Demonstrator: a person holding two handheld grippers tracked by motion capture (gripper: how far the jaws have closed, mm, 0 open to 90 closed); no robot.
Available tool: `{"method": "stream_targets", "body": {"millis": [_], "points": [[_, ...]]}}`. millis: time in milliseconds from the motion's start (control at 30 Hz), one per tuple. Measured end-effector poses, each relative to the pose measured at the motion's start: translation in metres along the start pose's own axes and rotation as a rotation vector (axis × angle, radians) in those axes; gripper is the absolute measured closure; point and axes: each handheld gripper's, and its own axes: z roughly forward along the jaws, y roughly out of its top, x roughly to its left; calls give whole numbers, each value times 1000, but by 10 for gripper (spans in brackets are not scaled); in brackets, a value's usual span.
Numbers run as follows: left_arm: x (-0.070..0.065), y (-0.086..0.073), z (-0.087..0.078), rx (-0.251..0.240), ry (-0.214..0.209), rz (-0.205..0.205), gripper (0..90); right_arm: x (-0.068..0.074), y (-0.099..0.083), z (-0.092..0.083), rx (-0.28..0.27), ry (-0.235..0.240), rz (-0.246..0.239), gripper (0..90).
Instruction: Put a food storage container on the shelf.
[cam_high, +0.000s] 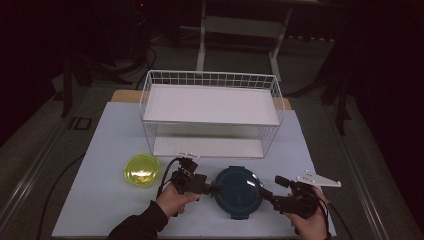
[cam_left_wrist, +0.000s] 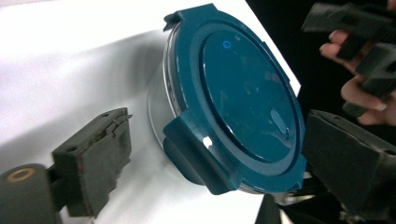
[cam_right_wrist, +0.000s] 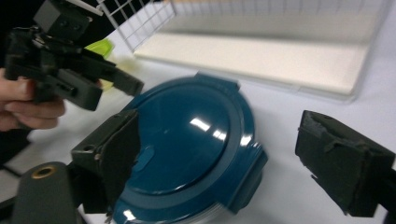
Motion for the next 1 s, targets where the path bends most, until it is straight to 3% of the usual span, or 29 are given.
{"method": "stream_targets", "body": {"millis": [167,633,867,1000], "points": [[6,-2,0,1,-8,-66,142,-10,0,9,88,15,85,197],[11,-7,7,45,-3,-164,280,-38,-3,28,258,34,342,341],[14,-10,12,82,-23,-194,359,-42,-5,32,290,70,404,444],[15,-10,12,81,-60,-209,427,-44,-5,33,309,95,437,507]]}}
